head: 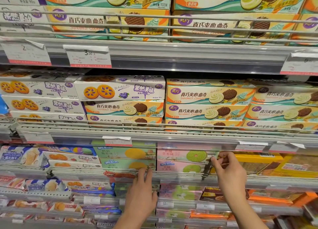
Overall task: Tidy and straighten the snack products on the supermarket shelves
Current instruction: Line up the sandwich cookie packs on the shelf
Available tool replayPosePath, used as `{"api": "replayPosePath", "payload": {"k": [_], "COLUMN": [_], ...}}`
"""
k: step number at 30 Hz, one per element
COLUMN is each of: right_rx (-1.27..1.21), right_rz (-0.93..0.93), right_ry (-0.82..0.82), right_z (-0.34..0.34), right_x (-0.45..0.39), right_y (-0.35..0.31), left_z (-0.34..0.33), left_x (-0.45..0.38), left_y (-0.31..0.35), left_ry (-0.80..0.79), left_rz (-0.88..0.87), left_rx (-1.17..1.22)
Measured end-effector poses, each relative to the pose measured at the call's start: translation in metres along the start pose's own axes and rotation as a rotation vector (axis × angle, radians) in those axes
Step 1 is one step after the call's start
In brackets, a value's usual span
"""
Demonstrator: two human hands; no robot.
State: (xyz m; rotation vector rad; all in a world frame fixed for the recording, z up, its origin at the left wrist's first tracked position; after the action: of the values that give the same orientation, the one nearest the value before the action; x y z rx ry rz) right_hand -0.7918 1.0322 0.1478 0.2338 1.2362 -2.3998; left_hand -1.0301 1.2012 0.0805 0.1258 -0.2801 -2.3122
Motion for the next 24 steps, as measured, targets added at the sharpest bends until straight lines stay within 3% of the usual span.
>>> {"api": "replayPosePath", "payload": {"k": [13, 20, 24], "right_rx": [0.021, -0.047, -0.121], "right_rz": [-0.034, 0.074, 0.262], "right_ry": [-0.055, -0.136, -0.263], "right_z": [-0.008, 0.005, 0.018], "right_x": [-0.008, 0.015, 0.024], "right_y": [0.001, 0.002, -0.025], "left_z": [-0.001, 0.007, 0.026], "left_x": [0.0, -0.002, 0.008], "left_y": [0.003, -0.003, -0.007], "left_ry": [0.005, -0.009, 0.062], "left_rz": [-0.006, -0.048, -0.025], "left_rx": [-0.01, -0.071, 0.058]}}
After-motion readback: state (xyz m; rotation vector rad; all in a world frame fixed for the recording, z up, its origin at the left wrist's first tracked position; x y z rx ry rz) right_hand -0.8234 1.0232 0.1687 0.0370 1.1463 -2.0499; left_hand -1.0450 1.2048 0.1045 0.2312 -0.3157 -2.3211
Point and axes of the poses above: each hand's wrist, its own x-axis away from the middle knuckle, its own z-axis out of the back of the hand, y = z × x, the point moved 4 cm from there along -x, towards the middle knuckle, and after that the axes turned 3 degrees about y, right-handed, at the moved point
